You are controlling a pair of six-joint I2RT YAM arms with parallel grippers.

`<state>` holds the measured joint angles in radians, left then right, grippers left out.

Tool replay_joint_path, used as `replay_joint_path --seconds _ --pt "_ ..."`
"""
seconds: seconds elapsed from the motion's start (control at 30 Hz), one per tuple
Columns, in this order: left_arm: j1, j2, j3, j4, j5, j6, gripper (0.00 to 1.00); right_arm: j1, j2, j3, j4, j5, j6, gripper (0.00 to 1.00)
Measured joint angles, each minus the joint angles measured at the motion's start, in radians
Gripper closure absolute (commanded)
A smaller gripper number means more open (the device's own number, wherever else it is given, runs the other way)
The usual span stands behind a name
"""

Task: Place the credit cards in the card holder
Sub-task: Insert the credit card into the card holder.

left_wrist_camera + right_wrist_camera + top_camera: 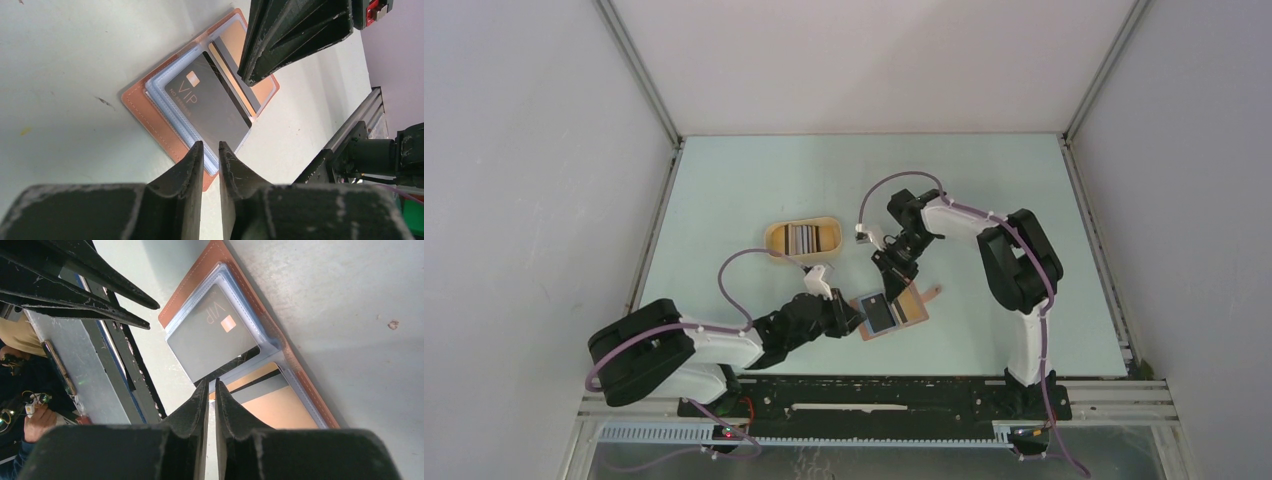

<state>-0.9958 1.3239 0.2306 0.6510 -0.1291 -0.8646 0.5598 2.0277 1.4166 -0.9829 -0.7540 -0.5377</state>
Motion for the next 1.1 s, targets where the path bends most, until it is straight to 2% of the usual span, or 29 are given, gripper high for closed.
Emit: replay_joint_path --seconds 0.5,1.1 --pt "0.000 0.000 -0.006 0.029 -0.004 -0.001 0.64 0.027 0.039 0.000 0.006 0.016 0.005 0.87" --pt "0.018 0.031 -0.038 0.113 0.005 -0.035 0.61 0.030 0.078 0.003 0.003 0.020 0.020 0.87"
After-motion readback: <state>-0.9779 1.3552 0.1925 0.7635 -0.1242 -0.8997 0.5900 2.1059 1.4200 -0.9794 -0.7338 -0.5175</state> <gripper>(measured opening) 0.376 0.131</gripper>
